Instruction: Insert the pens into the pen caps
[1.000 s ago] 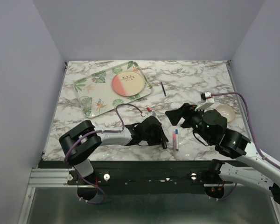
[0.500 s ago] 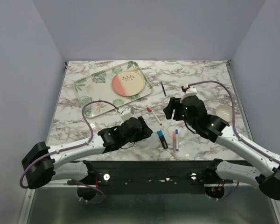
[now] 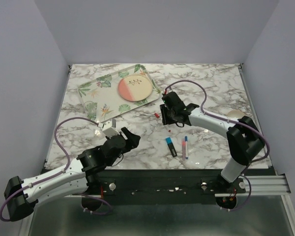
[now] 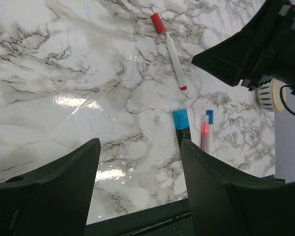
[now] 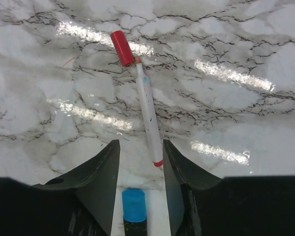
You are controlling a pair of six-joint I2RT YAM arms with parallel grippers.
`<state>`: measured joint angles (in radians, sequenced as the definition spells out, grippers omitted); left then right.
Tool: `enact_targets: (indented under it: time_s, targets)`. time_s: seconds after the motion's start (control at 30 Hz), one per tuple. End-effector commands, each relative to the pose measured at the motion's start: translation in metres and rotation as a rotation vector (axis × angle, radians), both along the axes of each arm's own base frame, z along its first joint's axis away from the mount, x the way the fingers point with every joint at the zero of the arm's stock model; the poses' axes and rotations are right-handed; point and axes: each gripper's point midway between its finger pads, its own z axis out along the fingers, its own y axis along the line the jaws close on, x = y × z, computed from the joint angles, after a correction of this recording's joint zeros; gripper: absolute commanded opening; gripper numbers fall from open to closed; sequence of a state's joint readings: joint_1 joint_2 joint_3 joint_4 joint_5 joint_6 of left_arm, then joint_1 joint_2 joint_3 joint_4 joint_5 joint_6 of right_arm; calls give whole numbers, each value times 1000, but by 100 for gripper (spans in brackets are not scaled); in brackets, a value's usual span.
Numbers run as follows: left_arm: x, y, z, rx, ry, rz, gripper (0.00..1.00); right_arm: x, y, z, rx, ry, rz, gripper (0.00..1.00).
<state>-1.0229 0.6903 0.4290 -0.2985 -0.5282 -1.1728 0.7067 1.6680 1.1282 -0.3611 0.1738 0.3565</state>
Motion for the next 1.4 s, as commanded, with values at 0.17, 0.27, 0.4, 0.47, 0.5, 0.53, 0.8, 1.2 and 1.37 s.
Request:
enact_targets:
  time_s: [0.17,0.27,0.4,0.47,0.5,0.53,0.8,1.2,1.37]
  targets:
    - [10,23,7,65,-83,71,74,2,8,-51,-86,116,64,45]
    - [9,22,5,65,-78,61,74,5,4,-64,-124,119,56,43]
    - [8,21,6,55,-76,56,73,7,0,-75,-161,133,48,37]
    - [8,21,7,50,-76,56,73,8,-1,-78,-174,132,53,36]
    - [8,20,6,47,-75,58,73,8,-2,-80,-180,133,57,36]
    - [8,20,6,44,-76,56,73,11,0,-80,-182,129,60,36]
    - [8,15,4,48,-71,36,72,19,5,-85,-208,124,97,14]
    - [0,-28,32,5,-212,-225,69,-6,4,-24,-10,61,41,1]
    - [-8,-51,40,-70,-220,-337,66,-29,26,48,301,-22,77,1]
